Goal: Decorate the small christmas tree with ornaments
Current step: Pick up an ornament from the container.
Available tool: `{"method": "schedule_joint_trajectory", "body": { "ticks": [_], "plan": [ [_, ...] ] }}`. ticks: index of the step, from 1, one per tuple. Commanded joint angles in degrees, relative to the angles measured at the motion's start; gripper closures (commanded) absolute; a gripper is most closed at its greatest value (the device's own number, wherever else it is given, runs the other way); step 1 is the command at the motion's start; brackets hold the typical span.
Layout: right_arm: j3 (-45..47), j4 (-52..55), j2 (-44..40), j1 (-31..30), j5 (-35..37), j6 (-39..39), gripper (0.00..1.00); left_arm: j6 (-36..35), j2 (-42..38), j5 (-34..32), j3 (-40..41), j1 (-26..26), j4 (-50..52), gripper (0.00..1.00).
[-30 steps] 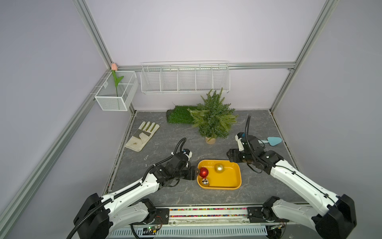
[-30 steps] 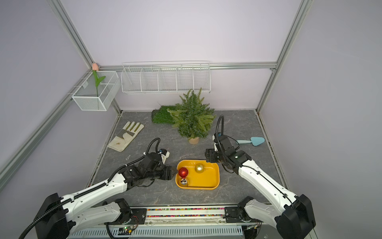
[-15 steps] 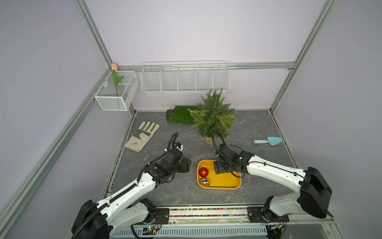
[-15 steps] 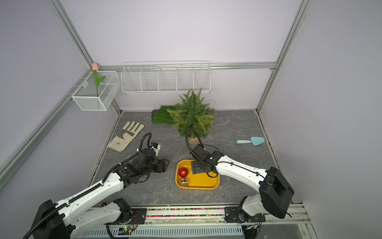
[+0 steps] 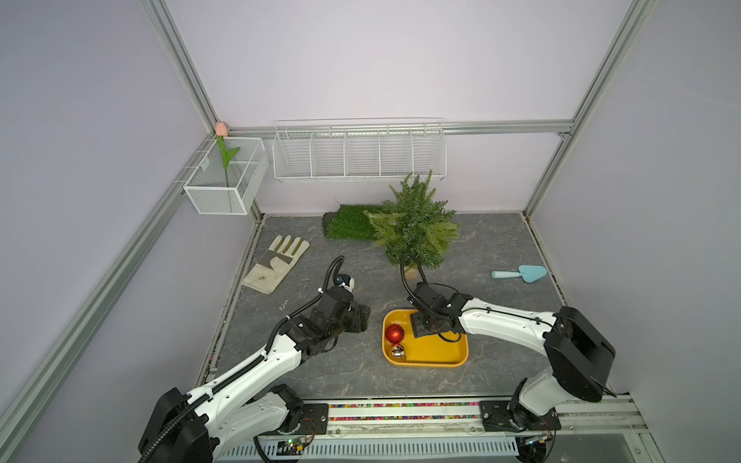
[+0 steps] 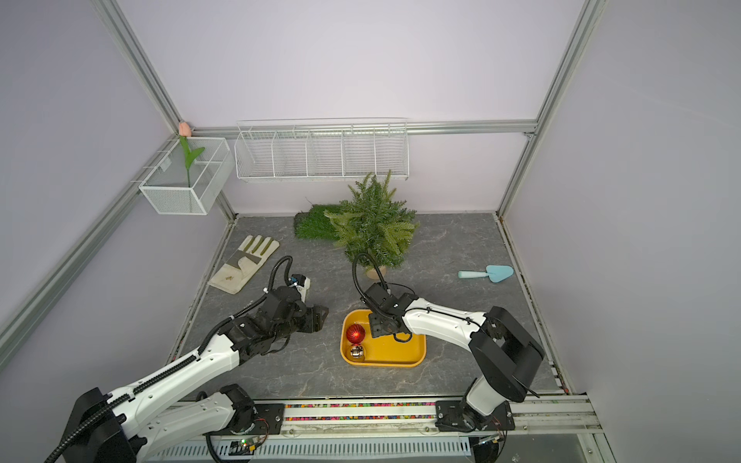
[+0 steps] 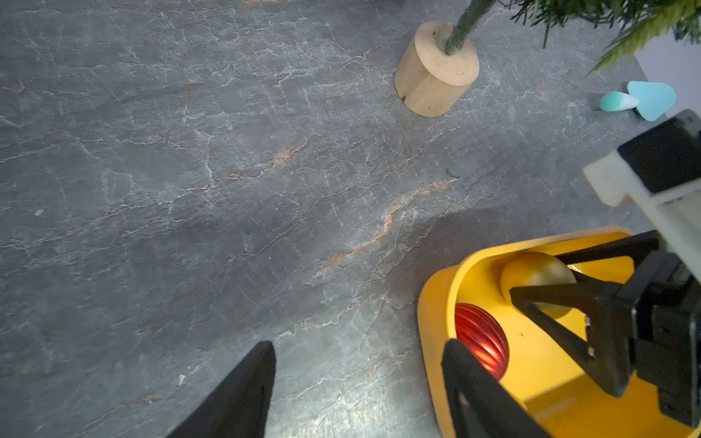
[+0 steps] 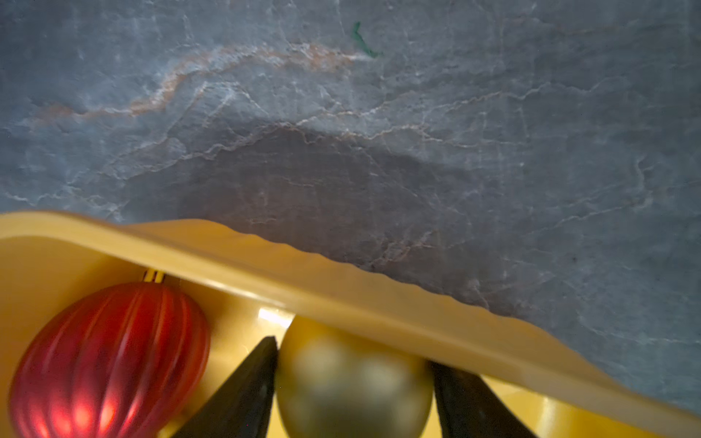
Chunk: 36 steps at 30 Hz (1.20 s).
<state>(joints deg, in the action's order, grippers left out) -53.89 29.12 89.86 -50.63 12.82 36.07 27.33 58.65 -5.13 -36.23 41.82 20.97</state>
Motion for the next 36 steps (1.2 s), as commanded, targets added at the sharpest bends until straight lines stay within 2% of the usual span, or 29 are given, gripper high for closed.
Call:
{"method": "schedule_joint_trajectory", "body": {
  "ticks": [1,6,12,15,18,20,23,25,26,28,33,36],
  "plan": [
    [0.33,2.71,-5.39,-0.20,1.59,-0.35,0.36,-0.17,-0.69,-1.10,-1.03,-0.34,-1.73,0.29],
    [-0.01,7.03,-14.53,1.06,-0.09,-3.51,0.36,-1.41,-1.36,-0.80,-1.90,-0.34,-4.73,0.29],
    [0.11,7.19,-26.79,7.50,-10.34,-10.80,0.38,-6.71,-1.29,2.18,-4.63,-0.34,-9.92,0.29],
    [0.24,4.97,-30.31,12.75,-21.29,-13.26,0.38,-10.98,-1.09,8.07,-6.04,-0.34,-14.06,0.29],
    [0.77,0.61,-32.22,16.86,-32.71,-13.25,0.38,-18.93,-0.87,20.47,-6.17,-0.34,-20.91,0.31],
    [1.10,-3.20,-32.73,19.25,-40.98,-11.75,0.40,-23.92,-0.83,26.02,-5.49,0.15,-25.67,0.31],
    [0.98,-9.77,-32.86,21.01,-51.46,-8.31,0.41,-33.86,-1.94,28.88,-3.95,2.82,-32.09,0.31],
    [0.70,-14.90,-32.74,21.62,-57.52,-4.87,0.41,-43.29,-3.10,29.25,-2.59,6.21,-35.92,0.25],
    [0.51,-17.08,-32.57,21.81,-59.61,-3.24,0.41,-45.68,-3.46,29.71,-2.24,6.95,-37.73,0.21],
    [0.46,-22.96,-32.15,21.80,-63.56,1.18,0.41,-47.59,-3.36,31.14,-2.02,7.40,-42.92,0.14],
    [2.35,-41.32,-30.43,21.85,-70.07,14.62,0.41,-49.38,-1.30,34.68,-3.47,8.60,-51.51,0.04],
    [3.02,-50.23,-29.45,21.85,-71.57,21.34,0.42,-49.82,-0.54,37.60,-3.97,8.97,-54.89,0.02]
  ]
}}
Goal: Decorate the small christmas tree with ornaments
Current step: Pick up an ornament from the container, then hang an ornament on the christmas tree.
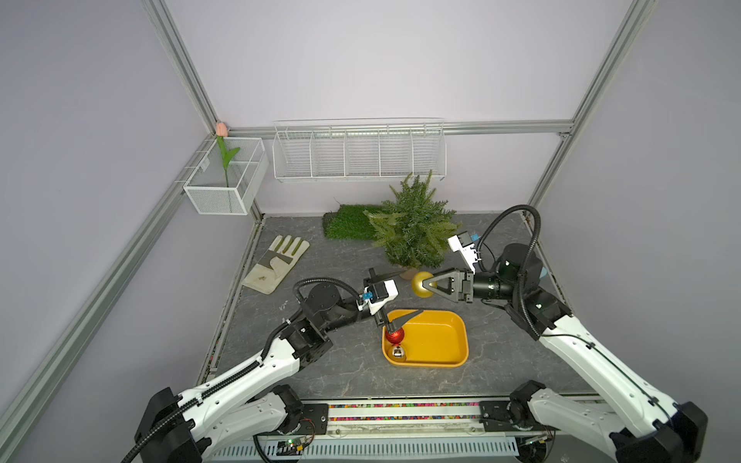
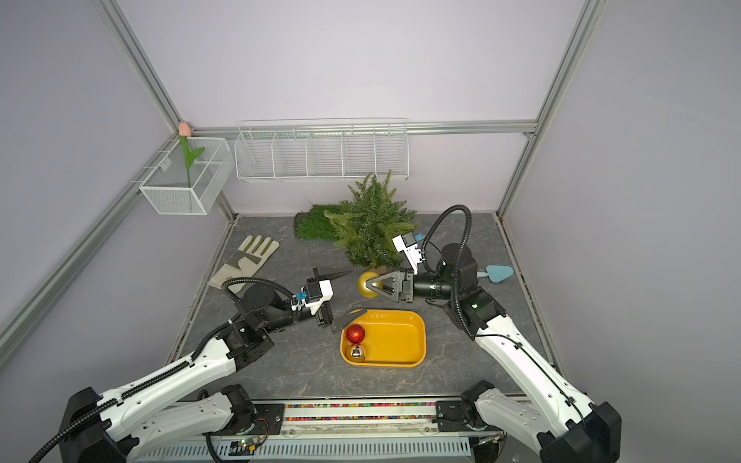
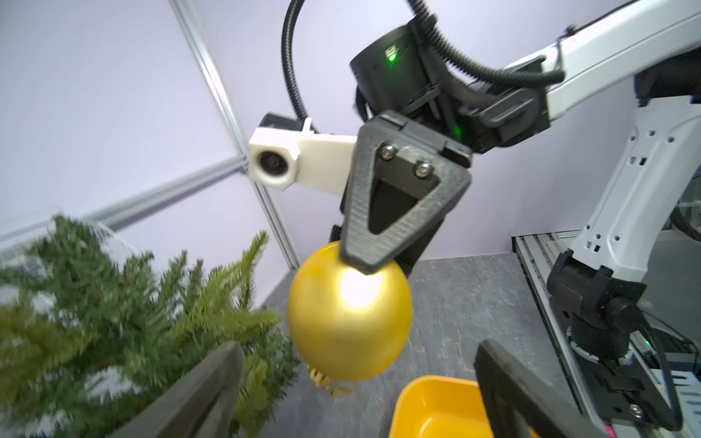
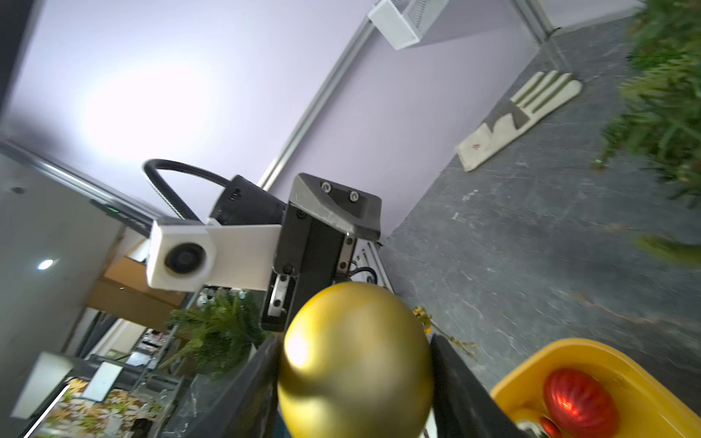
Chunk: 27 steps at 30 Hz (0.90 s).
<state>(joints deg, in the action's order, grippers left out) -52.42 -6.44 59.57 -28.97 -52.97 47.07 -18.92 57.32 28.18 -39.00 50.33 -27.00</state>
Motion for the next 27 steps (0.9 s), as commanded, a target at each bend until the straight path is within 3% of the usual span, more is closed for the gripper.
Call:
{"method": "schedule_joint_trajectory", "body": {
  "ticks": [1,6,13,19,27],
  "plan": [
    [1.70,-17.84,1.25,0.21,-5.98,12.77,0.42,-3.78,1.09,5.18,-1.63,0.52,-7.26,0.02],
    [5.40,-40.96,5.31,0.17,-8.82,29.00,0.42,-5.34,2.38,5.24,-3.30,1.19,-7.58,0.04],
    [6.81,-74.27,14.06,0.22,-8.26,53.14,0.45,-5.65,2.40,9.23,-5.20,1.24,-6.15,0.15],
    [6.81,-75.74,15.75,-0.40,-9.04,54.01,0.47,-6.78,2.74,8.38,-5.27,1.28,-4.98,0.23],
    [6.63,-75.67,15.65,-0.82,-9.58,54.37,0.44,-9.53,3.66,7.53,-6.38,1.28,-2.27,0.24]
  ]
}}
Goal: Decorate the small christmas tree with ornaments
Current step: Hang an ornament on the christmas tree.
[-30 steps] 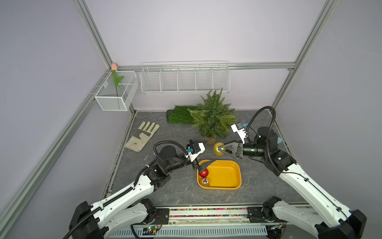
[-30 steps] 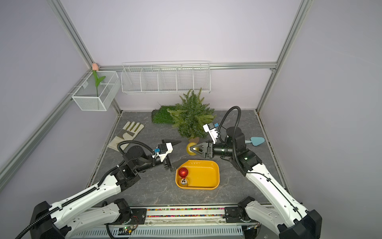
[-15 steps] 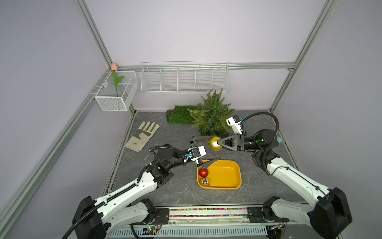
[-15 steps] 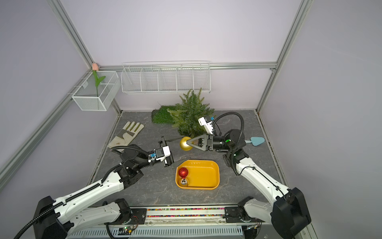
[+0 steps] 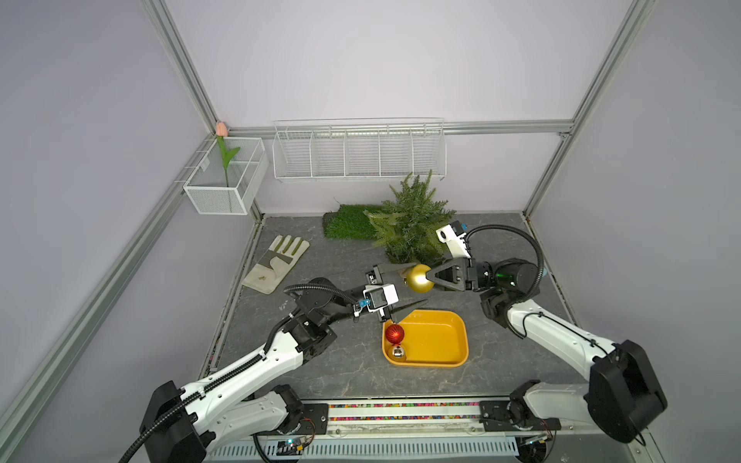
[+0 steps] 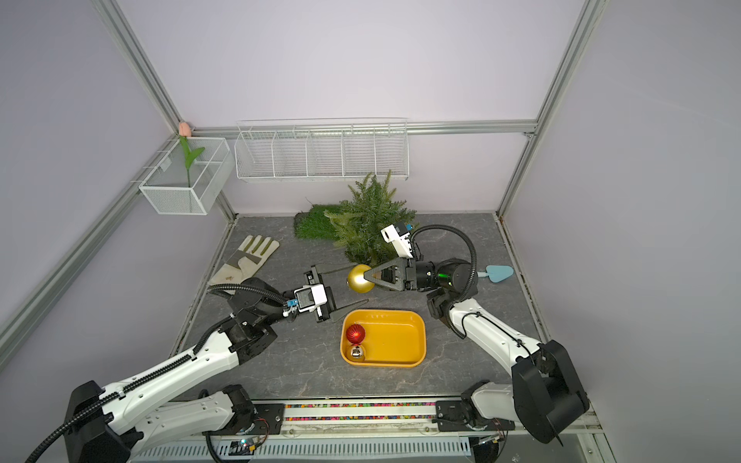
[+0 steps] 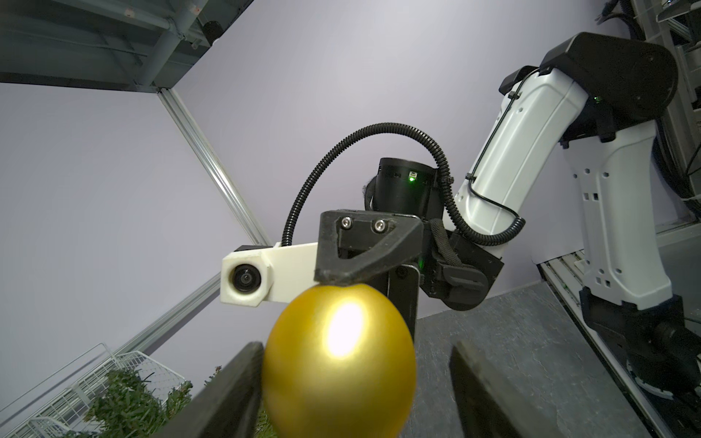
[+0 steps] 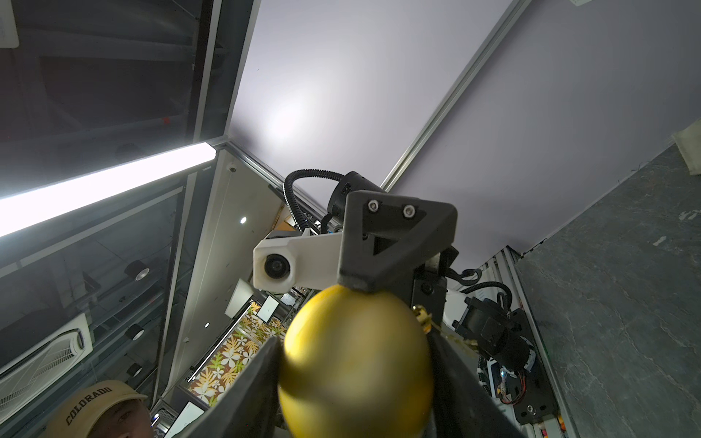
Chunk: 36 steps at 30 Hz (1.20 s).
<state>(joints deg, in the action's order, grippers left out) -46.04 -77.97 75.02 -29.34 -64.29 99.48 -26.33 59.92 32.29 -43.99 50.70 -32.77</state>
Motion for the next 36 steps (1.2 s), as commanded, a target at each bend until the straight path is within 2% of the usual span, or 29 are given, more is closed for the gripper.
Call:
{"method": "schedule_joint_trajectory", "body": {
  "ticks": [1,8,9,10,12,14,15,16,18,19,22,25,30,36],
  "plan": [
    [0.32,-4.12,0.29,-0.49,1.63,1.95,0.44,-2.27,1.20,3.58,-1.62,0.90,3.54,0.26],
    [0.36,-2.94,0.08,-0.49,1.45,1.25,0.41,-3.10,1.87,3.77,-1.98,0.90,3.85,0.43],
    [0.34,-1.80,-0.32,-0.52,1.26,0.44,0.36,-3.45,1.74,3.66,-1.98,0.89,4.14,0.45],
    [0.34,0.00,-0.77,-0.49,1.14,-0.86,0.25,-3.63,1.64,3.48,-1.98,0.94,4.51,0.47],
    [0.36,6.31,-2.73,-0.34,0.82,-5.47,0.11,-4.38,1.31,3.05,-2.07,0.92,5.74,0.48],
    [0.05,19.05,-6.33,-0.10,0.46,-15.29,0.04,-5.74,0.84,2.18,-2.15,0.90,8.38,0.49],
    [-0.79,29.74,-8.78,-0.01,0.48,-22.73,0.01,-6.54,0.55,1.54,-2.22,0.85,10.16,0.50],
    [-2.57,45.07,-11.62,-0.01,1.31,-32.99,0.01,-7.58,0.39,0.59,-2.31,0.93,12.21,0.50],
    [-9.49,76.77,-15.36,-0.19,6.36,-53.99,0.07,-9.07,0.26,-1.65,-2.81,0.92,16.08,0.50],
    [-12.67,88.17,-15.94,-0.34,8.89,-61.92,0.08,-9.95,0.36,-2.70,-3.30,0.93,18.70,0.50],
    [-17.90,103.63,-14.84,-0.97,12.48,-71.00,0.06,-11.55,1.01,-5.80,-4.62,0.94,24.14,0.50],
    [-20.25,110.38,-13.47,-2.70,16.57,-74.87,0.00,-12.26,1.49,-7.05,-5.05,0.94,25.92,0.50],
    [-21.39,114.73,-11.69,-5.14,20.63,-77.58,0.04,-11.58,2.22,-8.48,-5.14,0.96,25.16,0.51],
    [-20.06,114.84,-10.62,-5.73,24.67,-77.51,0.06,-11.17,2.09,-6.36,-3.92,0.96,21.51,0.51]
  ]
}}
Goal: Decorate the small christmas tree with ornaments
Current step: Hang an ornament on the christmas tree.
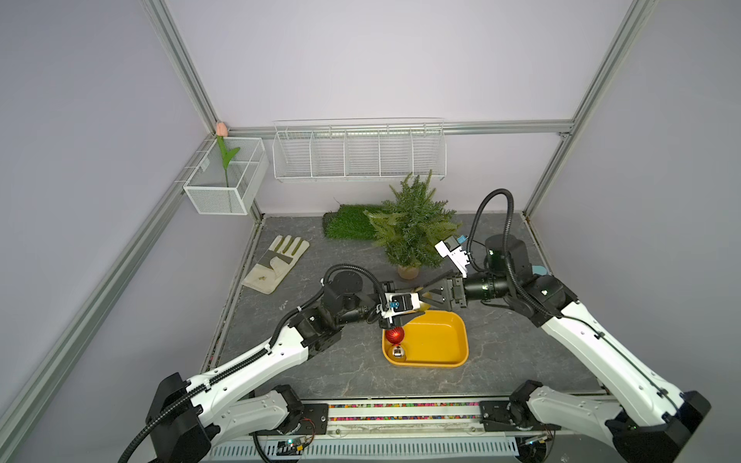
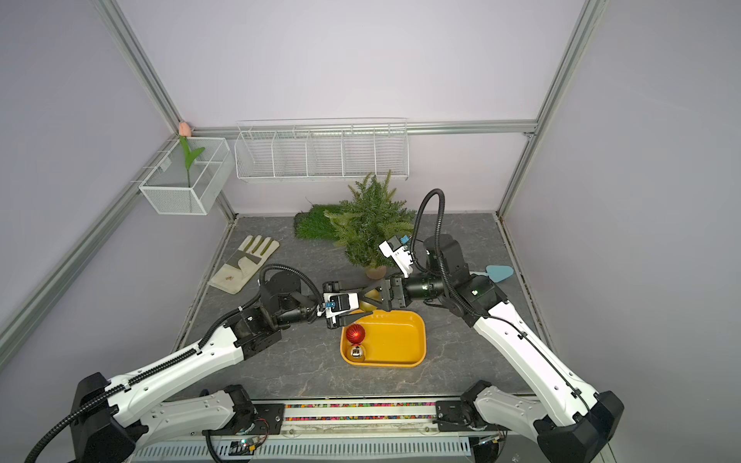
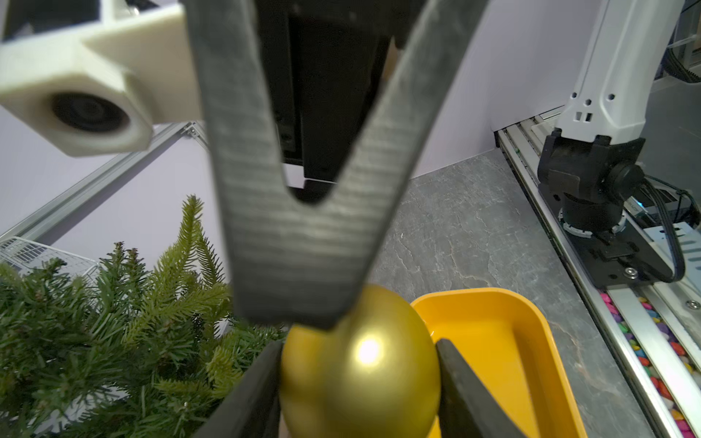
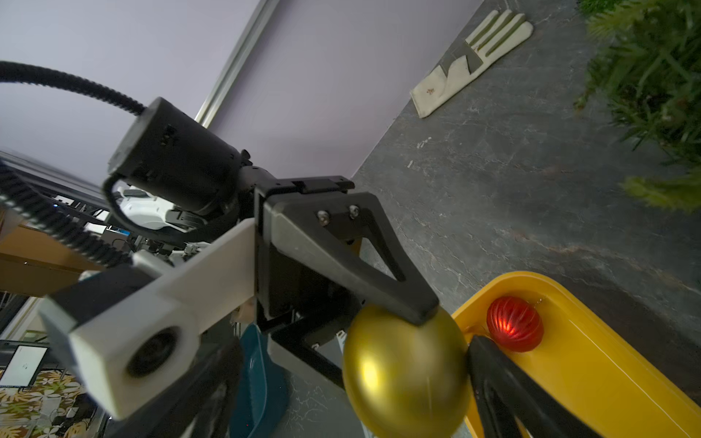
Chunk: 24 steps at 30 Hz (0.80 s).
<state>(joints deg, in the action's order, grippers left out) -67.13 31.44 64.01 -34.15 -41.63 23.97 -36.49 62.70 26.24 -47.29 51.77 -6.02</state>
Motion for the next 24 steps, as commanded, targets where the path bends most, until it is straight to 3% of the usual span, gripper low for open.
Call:
{"method": "schedule_joint_trajectory", "body": {
  "ticks": [1,8,17,24],
  "plan": [
    [1.17,5.65,0.48,-0.70,2.76,-1.94,0.08,-0.92,-0.82,-0.18,-0.23,-0.16,-6.17,0.51],
    [3.71,-1.95,-0.39,-0.48,-1.79,2.97,0.23,-0.11,-0.19,-0.14,-0.39,-0.17,-7.63,0.51],
    [3.85,-4.46,-2.08,0.53,0.48,5.19,0.25,-0.77,0.59,0.39,-0.49,-0.18,-6.21,0.50],
    [5.17,-9.21,-1.87,0.84,-1.41,8.60,0.36,-0.70,0.76,-0.30,-0.60,-0.17,-6.56,0.50]
  ]
}}
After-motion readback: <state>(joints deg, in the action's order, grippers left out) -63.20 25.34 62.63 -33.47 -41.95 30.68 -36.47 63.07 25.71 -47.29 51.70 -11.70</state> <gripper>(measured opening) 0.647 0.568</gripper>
